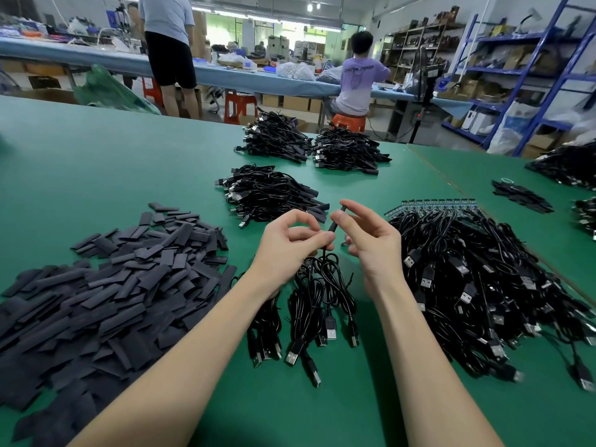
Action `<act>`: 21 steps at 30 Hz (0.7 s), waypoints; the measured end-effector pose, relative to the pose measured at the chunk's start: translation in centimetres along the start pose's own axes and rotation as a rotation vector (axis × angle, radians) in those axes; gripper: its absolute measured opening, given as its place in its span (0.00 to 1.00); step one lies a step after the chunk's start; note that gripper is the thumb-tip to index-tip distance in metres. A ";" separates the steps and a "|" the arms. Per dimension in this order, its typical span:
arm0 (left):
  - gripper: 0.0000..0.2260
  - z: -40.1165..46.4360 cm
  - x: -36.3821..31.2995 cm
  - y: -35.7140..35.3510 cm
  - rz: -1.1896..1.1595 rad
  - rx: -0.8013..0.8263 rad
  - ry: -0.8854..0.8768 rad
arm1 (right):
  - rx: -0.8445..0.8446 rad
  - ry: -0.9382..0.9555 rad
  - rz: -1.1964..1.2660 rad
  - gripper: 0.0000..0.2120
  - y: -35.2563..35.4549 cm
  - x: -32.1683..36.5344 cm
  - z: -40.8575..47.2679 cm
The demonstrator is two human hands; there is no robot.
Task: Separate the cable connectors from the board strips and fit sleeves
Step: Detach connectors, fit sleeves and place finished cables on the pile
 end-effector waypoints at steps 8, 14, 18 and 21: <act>0.09 0.3 -0.4 -0.2 0.193 0.066 -0.032 | 0.000 0.043 -0.020 0.11 0.0 1.0 0.4; 0.05 0.7 -1.4 -0.3 0.269 0.043 -0.117 | 0.164 -0.145 -0.398 0.27 0.9 2.9 1.1; 0.06 1.2 -1.4 0.2 0.220 -0.138 -0.118 | 0.514 -0.329 -0.911 0.24 2.0 4.0 0.4; 0.06 1.4 -1.3 -0.1 0.166 -0.191 -0.085 | 0.728 -0.376 -0.895 0.14 1.5 4.7 -0.8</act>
Point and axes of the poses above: each hand's wrist, its own z-axis towards the middle knuckle, its own y-axis out of the back of the hand, x = y × z, the point moved 4 cm from there along z, towards the middle knuckle, and after that the axes turned 8 degrees about -x, right-handed, at the moved point
